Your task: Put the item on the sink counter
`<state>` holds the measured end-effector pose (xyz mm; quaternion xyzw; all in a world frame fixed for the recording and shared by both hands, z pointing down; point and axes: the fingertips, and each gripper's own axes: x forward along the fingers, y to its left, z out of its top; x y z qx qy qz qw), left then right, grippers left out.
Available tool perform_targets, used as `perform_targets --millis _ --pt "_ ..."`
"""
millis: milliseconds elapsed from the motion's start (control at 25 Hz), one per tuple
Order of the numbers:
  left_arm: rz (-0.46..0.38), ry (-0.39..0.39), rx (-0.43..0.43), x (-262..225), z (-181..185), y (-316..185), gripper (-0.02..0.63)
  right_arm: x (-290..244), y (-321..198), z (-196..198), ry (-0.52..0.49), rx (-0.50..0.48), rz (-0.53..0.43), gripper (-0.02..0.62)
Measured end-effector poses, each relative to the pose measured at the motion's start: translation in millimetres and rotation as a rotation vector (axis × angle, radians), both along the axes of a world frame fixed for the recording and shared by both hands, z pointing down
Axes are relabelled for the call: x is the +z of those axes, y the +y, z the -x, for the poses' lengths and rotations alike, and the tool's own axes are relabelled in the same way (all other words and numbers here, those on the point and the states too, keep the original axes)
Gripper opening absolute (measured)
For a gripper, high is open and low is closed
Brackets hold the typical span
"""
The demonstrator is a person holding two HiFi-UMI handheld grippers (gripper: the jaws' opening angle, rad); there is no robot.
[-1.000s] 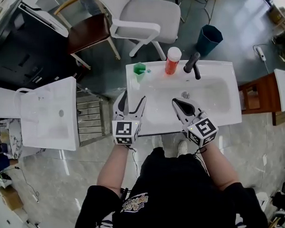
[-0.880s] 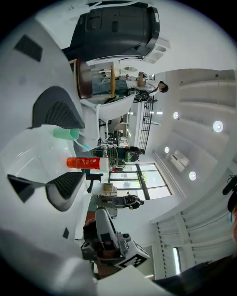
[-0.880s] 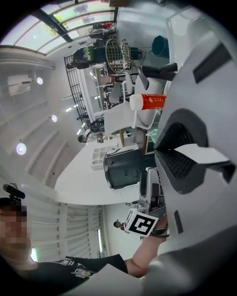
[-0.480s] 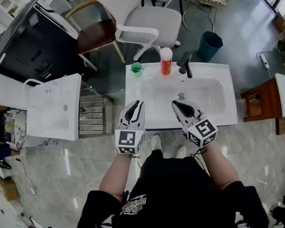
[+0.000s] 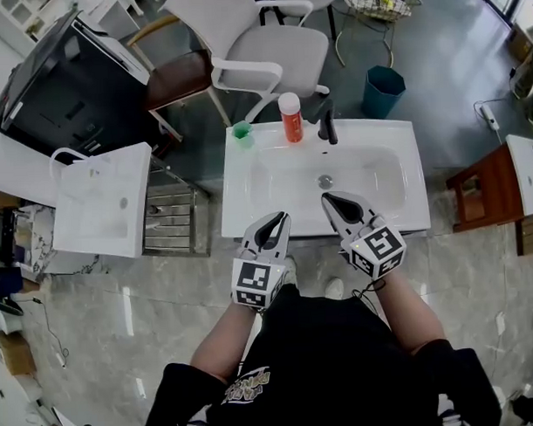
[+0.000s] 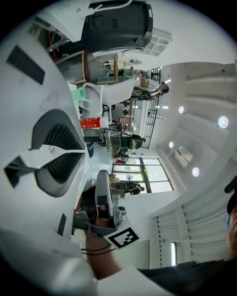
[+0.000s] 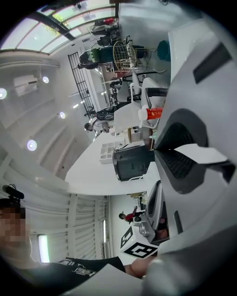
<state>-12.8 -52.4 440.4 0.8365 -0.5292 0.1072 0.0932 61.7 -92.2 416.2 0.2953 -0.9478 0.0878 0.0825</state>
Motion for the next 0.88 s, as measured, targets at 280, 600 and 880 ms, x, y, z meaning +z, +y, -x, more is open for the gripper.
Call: perform_targets --millis 280,600,880 --pt "-0.018 0.017 0.046 -7 -44 21 0.03 1 21 -30 -0.003 -0.005 0.002 0.054" --pt "-0.027 0.015 0.014 -11 -64 43 0.031 0 43 -43 -0.008 -0.048 -0.002 0.054" --pt "-0.02 0.015 -0.01 -9 -73 55 0.026 3 55 -49 -0.008 -0.08 0.001 0.054"
